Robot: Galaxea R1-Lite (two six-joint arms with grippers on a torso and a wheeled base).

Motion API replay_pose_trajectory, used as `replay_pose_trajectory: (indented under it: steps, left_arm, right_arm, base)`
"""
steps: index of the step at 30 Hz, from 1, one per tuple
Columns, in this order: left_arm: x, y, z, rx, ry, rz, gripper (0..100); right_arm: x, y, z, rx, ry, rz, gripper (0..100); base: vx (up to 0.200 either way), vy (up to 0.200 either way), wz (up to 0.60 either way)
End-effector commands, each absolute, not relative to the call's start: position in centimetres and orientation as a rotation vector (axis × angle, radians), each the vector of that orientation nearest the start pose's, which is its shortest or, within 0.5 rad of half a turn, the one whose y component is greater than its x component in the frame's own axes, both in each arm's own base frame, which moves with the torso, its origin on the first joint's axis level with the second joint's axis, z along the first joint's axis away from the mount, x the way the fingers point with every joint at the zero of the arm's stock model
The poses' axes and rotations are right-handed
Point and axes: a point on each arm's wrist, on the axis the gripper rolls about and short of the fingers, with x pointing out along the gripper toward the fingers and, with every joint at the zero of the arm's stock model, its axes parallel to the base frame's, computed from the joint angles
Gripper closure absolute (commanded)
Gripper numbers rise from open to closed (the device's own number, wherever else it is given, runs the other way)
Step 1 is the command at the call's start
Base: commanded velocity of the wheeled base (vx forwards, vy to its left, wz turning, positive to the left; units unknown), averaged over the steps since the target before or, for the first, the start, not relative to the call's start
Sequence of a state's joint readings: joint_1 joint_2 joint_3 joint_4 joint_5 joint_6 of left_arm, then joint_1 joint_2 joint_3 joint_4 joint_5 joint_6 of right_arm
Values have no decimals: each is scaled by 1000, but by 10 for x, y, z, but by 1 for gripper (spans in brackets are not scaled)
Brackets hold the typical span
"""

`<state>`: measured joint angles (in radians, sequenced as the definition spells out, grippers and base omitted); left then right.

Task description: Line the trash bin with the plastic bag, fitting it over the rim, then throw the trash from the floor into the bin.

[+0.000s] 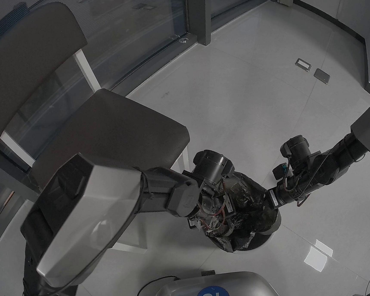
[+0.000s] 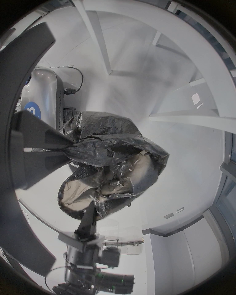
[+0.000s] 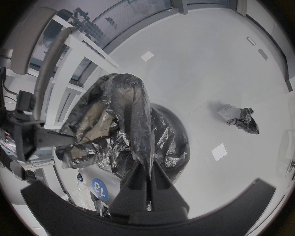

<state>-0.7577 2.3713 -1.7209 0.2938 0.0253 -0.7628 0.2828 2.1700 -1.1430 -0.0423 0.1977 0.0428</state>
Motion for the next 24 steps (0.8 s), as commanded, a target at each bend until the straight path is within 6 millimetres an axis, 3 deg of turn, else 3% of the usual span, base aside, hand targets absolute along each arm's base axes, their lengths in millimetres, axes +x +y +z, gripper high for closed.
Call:
replay_pose_trajectory:
  steps: [1,3,4,8,9,10,13,18,24]
  left_arm:
    - [336,-308,92,-327,1053,-300,100]
    - [338,-314,87,-327,1052,-310,100]
    - [338,-314,87,-327,1052,-310,100]
    - [339,-340,79,-331,1034,-365,100]
    - [339,-341,80,-332,1034,-368,100]
    - [340,-352,76,-333,1026,-390,100]
    - [341,-367,68,-336,1029,-426,100]
    - [342,-372,59,-342,1047,-419,100]
    - [349,-357,59,-349,1082,-342,100]
  right_arm:
    - [374,105,30,2,1047,397,100]
    - [377,86,30,20,1048,355,100]
    - [377,86,30,20,1048,355,100]
    - [375,38,36,67,1045,253,100]
    - [375,37,36,67,1045,251,100]
    - [369,22,39,68,1043,227,100]
    - [356,7,47,65,1042,204,100]
    - [338,6,60,67,1031,209,100]
    - [349,31,66,36,993,270,100]
  base:
    - [0,0,0]
    - [0,0,0]
    - [0,0,0]
    - [0,0,0]
    - [0,0,0]
    - [0,0,0]
    - [0,0,0]
    - [0,0,0]
    - [0,0,0]
